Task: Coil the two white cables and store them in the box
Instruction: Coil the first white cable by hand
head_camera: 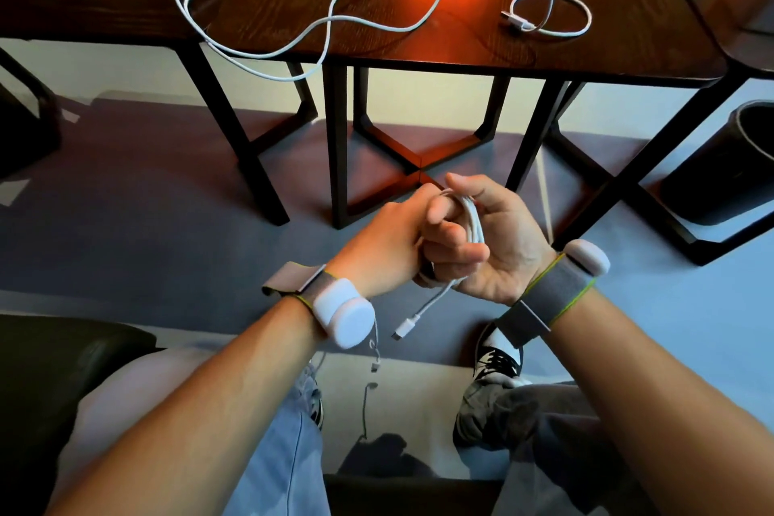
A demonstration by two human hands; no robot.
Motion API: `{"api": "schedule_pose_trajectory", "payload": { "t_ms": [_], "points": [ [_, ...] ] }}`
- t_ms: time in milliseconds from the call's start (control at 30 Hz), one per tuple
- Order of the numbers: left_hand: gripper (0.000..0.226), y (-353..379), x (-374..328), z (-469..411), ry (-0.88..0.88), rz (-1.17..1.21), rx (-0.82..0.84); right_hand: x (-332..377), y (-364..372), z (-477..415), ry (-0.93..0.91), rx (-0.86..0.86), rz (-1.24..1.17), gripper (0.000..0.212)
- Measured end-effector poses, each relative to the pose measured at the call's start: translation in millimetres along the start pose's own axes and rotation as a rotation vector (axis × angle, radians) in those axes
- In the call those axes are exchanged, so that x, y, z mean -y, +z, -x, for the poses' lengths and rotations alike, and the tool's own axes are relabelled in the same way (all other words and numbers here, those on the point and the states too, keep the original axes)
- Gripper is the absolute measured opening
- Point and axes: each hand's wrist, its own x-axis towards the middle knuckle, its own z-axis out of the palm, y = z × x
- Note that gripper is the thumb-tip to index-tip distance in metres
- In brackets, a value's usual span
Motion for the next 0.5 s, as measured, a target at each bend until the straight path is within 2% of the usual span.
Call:
{"api": "schedule_pose_trajectory", "payload": {
  "t_ms": [100,200,300,433,500],
  "points": [
    [0.019,2,3,-4,-0.004,0.021,-0.072,0,2,-1,-0.021,0.062,-0.053,0.059],
    [0.018,2,-5,-7,-0.100,0.363,-0.070,5,6,-1,-0.112,0.096,-0.175,0.056],
    [0.030,4,-13,-5,-0.105,0.662,-0.024,14,6,3,-0.217,0.126,-0.377,0.061],
    [0.045,12,-13,-3,-0.121,0.654,0.029,18,2,6,-0.332,0.035,-0.479,0.059],
    [0.040,13,-12,-5,-0.139,0.643,0.010,14,1,4,-0.359,-0.027,-0.494,0.054]
  ]
}}
